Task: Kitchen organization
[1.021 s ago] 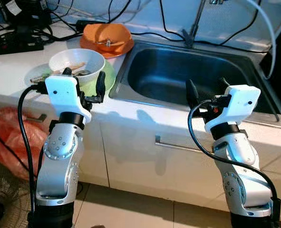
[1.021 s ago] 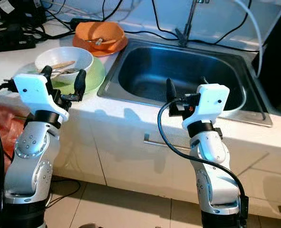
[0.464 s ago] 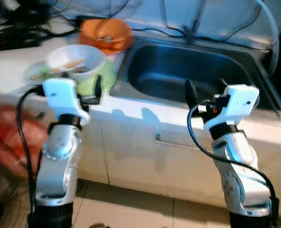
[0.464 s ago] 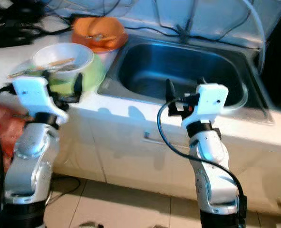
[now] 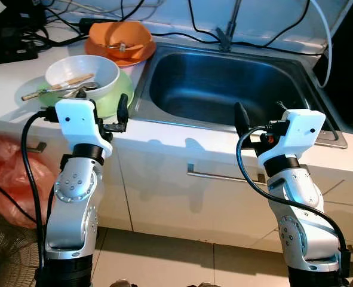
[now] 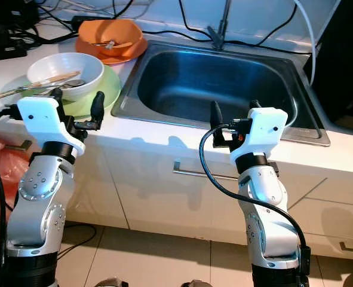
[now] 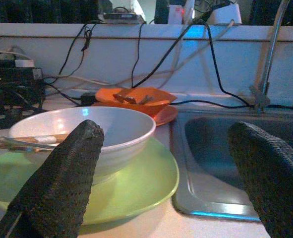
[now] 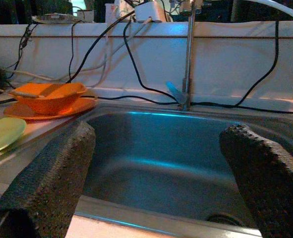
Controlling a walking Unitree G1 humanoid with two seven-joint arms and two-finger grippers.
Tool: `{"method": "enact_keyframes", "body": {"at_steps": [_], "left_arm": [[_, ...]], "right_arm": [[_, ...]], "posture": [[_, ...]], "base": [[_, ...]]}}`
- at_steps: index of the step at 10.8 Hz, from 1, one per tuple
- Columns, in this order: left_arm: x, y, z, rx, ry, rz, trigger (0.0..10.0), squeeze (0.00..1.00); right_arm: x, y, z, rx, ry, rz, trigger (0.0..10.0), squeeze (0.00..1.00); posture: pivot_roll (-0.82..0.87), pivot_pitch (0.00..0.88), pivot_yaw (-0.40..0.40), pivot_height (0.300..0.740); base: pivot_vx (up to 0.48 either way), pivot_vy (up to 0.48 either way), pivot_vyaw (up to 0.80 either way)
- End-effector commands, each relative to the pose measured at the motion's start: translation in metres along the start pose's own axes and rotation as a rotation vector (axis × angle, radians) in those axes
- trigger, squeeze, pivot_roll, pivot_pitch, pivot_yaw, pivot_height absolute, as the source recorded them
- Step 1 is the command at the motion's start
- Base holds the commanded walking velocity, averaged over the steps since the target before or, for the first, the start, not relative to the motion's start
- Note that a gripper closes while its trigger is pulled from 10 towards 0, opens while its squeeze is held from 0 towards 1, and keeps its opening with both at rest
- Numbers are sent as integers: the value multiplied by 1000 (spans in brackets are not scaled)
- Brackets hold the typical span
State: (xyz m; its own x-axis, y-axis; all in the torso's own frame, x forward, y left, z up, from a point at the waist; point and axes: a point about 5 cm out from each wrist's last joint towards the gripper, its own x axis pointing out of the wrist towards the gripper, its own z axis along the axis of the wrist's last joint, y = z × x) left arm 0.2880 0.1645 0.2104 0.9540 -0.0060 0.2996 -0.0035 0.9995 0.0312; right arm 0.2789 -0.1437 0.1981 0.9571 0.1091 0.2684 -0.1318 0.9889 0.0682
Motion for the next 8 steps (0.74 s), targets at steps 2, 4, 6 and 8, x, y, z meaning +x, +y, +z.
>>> {"method": "enact_keyframes", "body": {"at_steps": [2,4,6,8], "left_arm": [[-1,1,2,10,-6,3,10000,0],[2,-2,10,3,-39,-5,10000,0],[6,-4,16,6,-67,-17,10000,0],[6,-3,15,7,-63,-16,10000,0]], "right_arm": [[-2,-2,0,-13,3,-2,10000,0],[0,0,7,-25,-31,1,10000,0],[5,3,20,-30,-79,8,10000,0],[4,2,18,-34,-74,7,10000,0]], "posture": [[35,81,-59,740],[33,82,-60,740],[30,80,-58,740],[29,80,-57,740]], "base": [[142,0,0],[287,0,0],[302,0,0],[347,0,0]]}}
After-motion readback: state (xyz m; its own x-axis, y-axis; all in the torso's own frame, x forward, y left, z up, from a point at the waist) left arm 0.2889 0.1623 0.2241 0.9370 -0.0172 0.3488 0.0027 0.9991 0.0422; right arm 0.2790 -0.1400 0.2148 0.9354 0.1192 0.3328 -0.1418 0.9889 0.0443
